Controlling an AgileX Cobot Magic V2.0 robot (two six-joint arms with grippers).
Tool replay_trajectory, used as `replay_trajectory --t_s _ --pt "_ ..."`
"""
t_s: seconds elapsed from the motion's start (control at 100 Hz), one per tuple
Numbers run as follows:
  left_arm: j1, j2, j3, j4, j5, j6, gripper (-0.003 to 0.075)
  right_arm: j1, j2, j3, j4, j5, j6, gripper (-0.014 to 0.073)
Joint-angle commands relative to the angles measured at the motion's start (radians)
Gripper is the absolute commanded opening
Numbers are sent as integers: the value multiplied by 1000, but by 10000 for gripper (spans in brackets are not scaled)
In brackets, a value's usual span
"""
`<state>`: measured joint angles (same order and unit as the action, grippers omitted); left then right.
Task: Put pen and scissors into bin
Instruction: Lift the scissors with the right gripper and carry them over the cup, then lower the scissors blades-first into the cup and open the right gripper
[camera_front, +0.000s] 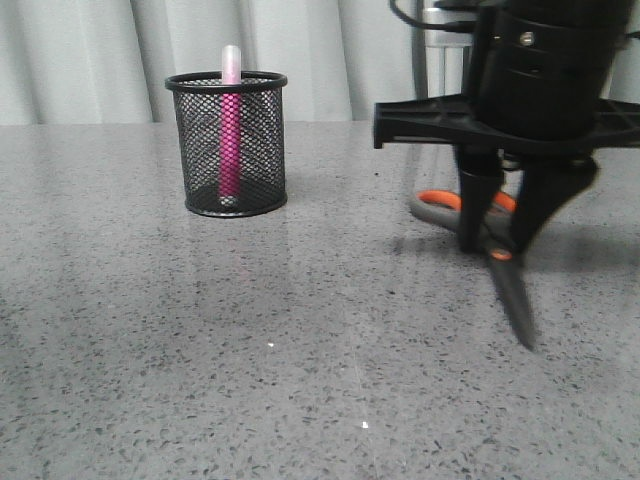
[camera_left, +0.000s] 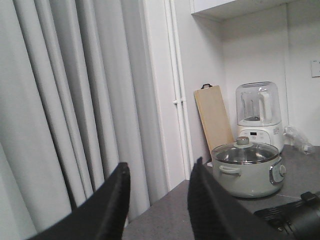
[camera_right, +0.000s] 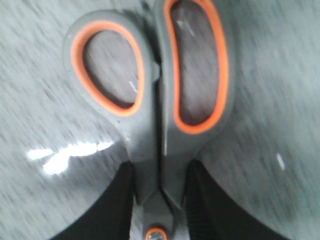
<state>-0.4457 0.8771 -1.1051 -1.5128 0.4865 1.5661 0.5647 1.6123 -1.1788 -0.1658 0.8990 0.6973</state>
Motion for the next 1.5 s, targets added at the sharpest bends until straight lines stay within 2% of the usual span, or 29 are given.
replay_trajectory --t_s 0.0,0.19,0.28,0.36,0.45,0.83,1.1,1.32,1.39,1.49 --pt "-8 -7 -28 -31 1 -11 251 -10 -45 -85 -95 -99 -11 -71" --pt "-6 -7 -28 -31 -1 -11 251 22 -87 -301 -130 -361 -66 -71" --pt "-6 -7 -28 -26 -3 -11 251 54 -80 -346 -147 -547 -86 -71" --pt "-6 -7 -28 -4 -3 -11 251 75 -62 -344 -227 -758 -86 -71" --pt "-6 -7 -28 14 -3 -11 251 82 -25 -344 -324 -899 -86 -69" --pt "-6 -7 -28 64 21 -11 251 51 181 -344 -353 -997 -86 -69" --pt "-6 -7 -27 103 24 -11 251 76 222 -304 -353 -1000 -86 -69" --pt "-6 -7 -27 105 24 -11 251 76 220 -283 -351 -923 -86 -66" --pt "-6 -7 -27 113 21 -11 251 76 212 -283 -351 -926 -86 -25" --pt "-6 -7 -27 119 19 -11 251 76 197 -283 -351 -923 -86 139"
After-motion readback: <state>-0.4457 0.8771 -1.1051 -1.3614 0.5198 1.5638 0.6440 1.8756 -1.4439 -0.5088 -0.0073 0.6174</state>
